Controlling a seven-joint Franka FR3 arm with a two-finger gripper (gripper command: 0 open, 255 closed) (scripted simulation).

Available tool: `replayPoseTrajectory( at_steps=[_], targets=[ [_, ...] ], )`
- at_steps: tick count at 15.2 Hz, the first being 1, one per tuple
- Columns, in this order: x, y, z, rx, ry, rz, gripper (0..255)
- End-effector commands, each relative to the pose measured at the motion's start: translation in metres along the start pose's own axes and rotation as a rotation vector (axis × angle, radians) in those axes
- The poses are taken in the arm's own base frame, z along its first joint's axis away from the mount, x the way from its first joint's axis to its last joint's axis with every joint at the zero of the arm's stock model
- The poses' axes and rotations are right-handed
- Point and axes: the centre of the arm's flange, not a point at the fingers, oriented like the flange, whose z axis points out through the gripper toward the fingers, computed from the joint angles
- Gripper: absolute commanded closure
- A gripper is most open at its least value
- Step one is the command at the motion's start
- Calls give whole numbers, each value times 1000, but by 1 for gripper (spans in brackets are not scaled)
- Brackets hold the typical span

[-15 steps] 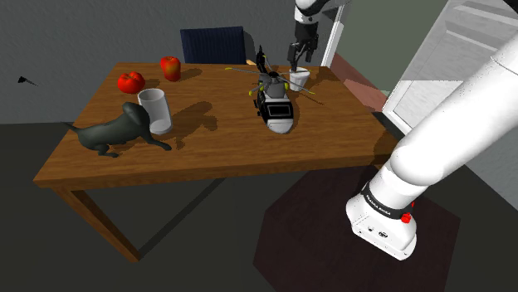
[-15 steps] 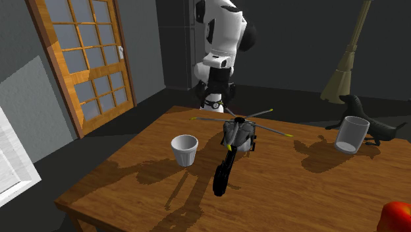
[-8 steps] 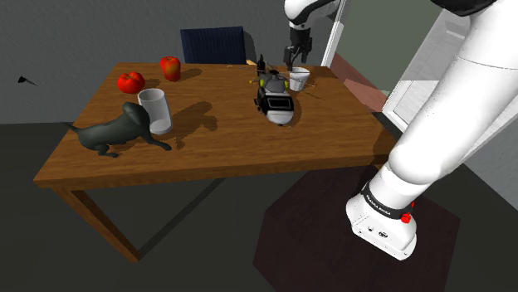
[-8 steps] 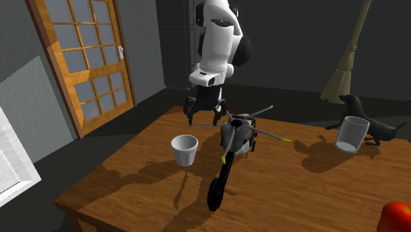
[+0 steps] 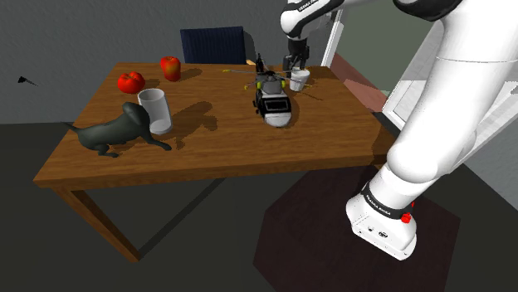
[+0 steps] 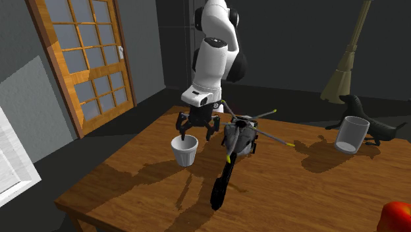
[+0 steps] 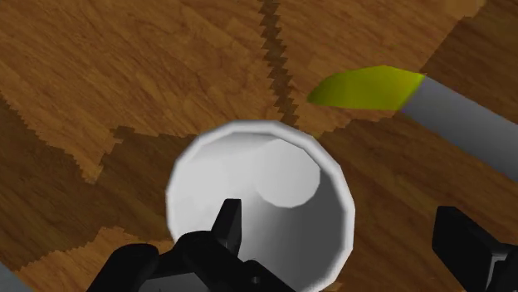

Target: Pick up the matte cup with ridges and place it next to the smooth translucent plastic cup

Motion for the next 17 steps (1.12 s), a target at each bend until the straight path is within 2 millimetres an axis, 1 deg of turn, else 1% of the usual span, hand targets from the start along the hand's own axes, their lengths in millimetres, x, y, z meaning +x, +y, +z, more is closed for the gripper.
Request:
replayPoseTrajectory(
  at_steps=[1,2,10,11,17],
  targets=[
    [0,-3,12,10,19,8,0],
    [0,-3,15,10,19,8,0],
    [0,-3,15,10,19,8,0],
    [0,-3,15,10,19,8,255],
    [0,-3,15,10,19,8,255]
  ],
)
